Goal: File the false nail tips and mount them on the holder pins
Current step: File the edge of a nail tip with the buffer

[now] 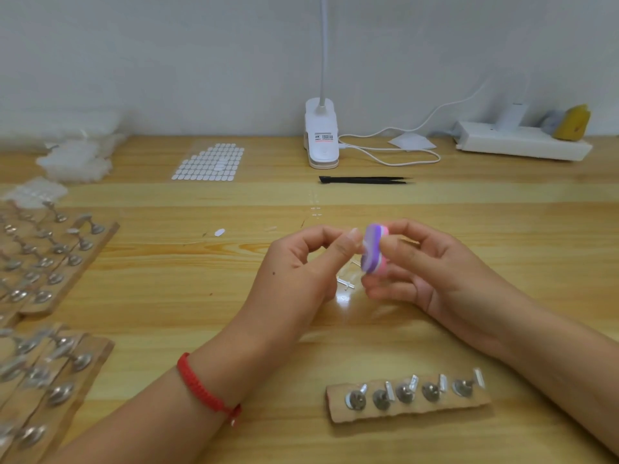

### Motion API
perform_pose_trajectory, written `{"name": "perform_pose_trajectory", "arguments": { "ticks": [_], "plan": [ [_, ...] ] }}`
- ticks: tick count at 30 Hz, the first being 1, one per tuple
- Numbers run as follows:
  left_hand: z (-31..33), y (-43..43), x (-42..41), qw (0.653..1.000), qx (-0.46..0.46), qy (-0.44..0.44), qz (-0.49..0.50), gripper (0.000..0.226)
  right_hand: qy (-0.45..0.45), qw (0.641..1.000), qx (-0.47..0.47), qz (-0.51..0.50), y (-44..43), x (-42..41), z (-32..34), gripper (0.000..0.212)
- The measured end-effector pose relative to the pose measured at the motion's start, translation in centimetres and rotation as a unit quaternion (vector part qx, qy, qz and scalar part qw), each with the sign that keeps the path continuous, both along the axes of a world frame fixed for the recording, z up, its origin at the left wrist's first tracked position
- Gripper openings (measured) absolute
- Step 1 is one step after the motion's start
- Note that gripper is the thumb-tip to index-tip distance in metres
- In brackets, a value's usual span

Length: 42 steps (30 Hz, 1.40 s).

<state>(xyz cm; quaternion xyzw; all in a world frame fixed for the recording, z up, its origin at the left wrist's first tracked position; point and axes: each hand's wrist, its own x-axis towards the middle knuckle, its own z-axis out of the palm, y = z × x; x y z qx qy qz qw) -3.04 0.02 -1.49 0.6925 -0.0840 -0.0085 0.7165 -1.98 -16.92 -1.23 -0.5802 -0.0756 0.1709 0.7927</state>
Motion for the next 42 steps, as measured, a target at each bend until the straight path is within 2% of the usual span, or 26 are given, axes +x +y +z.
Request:
{"name": "perform_pose_trajectory", "arguments": {
  "ticks": [2, 5, 8, 11, 13, 15, 17, 19, 22, 26, 29, 33, 37, 42],
  "plan": [
    [0.02, -0.08, -0.02, 1.0, 0.002, -0.004, 0.003, 0.022, 0.007, 1.0, 0.019, -0.014, -0.09, 0.01, -0.07, 0.025],
    [-0.05, -0.04, 0.08, 1.0, -0.012, 0.0, 0.023, 0.021, 0.002, 1.0, -0.003, 0.02, 0.06, -0.07, 0.01, 0.025],
    [0.0, -0.11, 0.05, 1.0, -0.013, 0.003, 0.011, 0.021, 0.001, 1.0, 0.014, -0.011, -0.07, -0.01, 0.02, 0.021],
    [-0.03, 0.03, 0.2, 0.999, -0.026, 0.015, 0.025, 0.022, -0.014, 0.999, -0.01, 0.036, 0.09, -0.24, 0.05, 0.022],
    [-0.04, 0.05, 0.24, 0.999, -0.029, 0.018, 0.017, 0.022, -0.021, 1.0, -0.006, 0.001, 0.24, -0.14, -0.07, 0.026],
    [-0.04, 0.04, 0.24, 0.999, -0.028, 0.019, 0.013, 0.022, -0.02, 0.999, 0.02, -0.04, 0.19, -0.07, -0.1, 0.021],
    [-0.05, 0.11, 0.31, 0.999, -0.032, 0.024, 0.028, 0.021, -0.023, 1.0, 0.014, -0.006, 0.26, -0.19, -0.05, 0.017],
    [-0.08, 0.16, 0.32, 0.999, -0.035, 0.023, 0.035, 0.024, -0.031, 0.999, -0.006, 0.015, 0.37, -0.36, 0.0, 0.019],
    [0.02, -0.03, 0.17, 0.999, -0.036, 0.017, 0.031, 0.025, -0.023, 0.999, 0.018, -0.035, 0.24, -0.24, 0.0, 0.022],
    [0.13, -0.11, 0.14, 0.998, -0.038, 0.015, 0.043, 0.027, -0.039, 0.999, 0.0, 0.004, 0.47, -0.42, -0.03, 0.018],
    [0.19, -0.14, 0.08, 0.998, -0.04, 0.016, 0.045, 0.025, -0.031, 0.999, 0.021, -0.035, 0.31, -0.35, -0.06, 0.019],
    [0.24, -0.23, -0.06, 0.997, -0.045, 0.009, 0.057, 0.022, -0.034, 0.999, 0.0, 0.011, 0.47, -0.55, -0.02, 0.021],
    [0.3, -0.28, -0.04, 0.997, -0.053, 0.007, 0.055, 0.02, -0.014, 0.998, 0.032, -0.046, 0.42, -0.46, 0.13, 0.031],
    [0.29, -0.43, -0.12, 0.998, -0.043, -0.008, 0.052, 0.017, -0.031, 0.999, 0.003, -0.011, 0.63, -0.56, 0.1, 0.028]
  ]
}}
